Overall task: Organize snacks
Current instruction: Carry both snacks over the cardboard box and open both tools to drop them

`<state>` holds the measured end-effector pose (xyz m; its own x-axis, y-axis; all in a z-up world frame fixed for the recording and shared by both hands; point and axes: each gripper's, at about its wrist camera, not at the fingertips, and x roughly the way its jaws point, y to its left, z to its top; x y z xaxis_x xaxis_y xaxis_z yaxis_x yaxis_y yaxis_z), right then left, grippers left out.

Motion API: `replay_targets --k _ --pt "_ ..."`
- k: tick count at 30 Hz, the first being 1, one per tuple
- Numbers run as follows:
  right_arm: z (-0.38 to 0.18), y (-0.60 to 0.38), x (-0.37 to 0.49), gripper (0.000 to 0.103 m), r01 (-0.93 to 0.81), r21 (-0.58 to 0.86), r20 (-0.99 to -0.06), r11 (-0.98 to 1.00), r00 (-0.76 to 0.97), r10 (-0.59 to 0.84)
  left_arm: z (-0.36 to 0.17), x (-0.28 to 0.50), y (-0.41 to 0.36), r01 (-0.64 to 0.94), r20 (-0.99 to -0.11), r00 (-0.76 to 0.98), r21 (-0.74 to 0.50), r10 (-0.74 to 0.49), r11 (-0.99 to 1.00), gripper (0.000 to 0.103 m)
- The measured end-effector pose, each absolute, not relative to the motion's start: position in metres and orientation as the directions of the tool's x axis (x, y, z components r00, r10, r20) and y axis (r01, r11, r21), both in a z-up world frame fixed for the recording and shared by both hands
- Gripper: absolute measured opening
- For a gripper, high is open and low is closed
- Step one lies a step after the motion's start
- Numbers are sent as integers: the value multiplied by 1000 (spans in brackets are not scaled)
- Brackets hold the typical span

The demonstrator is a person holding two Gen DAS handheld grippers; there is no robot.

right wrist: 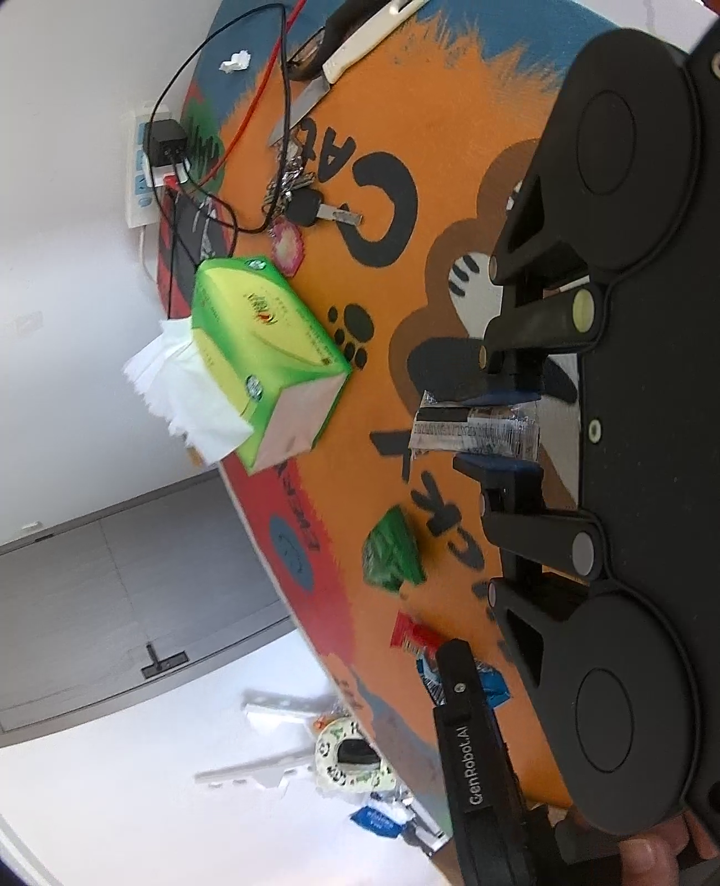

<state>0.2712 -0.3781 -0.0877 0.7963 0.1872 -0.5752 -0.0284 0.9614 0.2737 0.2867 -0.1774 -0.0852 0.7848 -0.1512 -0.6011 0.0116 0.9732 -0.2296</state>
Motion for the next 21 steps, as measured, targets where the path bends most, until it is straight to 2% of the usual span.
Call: replay_targets --k 21 --pt "-45 -344 224 20 -139 303 -472 943 837 276 -35 210 -140 -1 -499 858 -232 -118 973 36"
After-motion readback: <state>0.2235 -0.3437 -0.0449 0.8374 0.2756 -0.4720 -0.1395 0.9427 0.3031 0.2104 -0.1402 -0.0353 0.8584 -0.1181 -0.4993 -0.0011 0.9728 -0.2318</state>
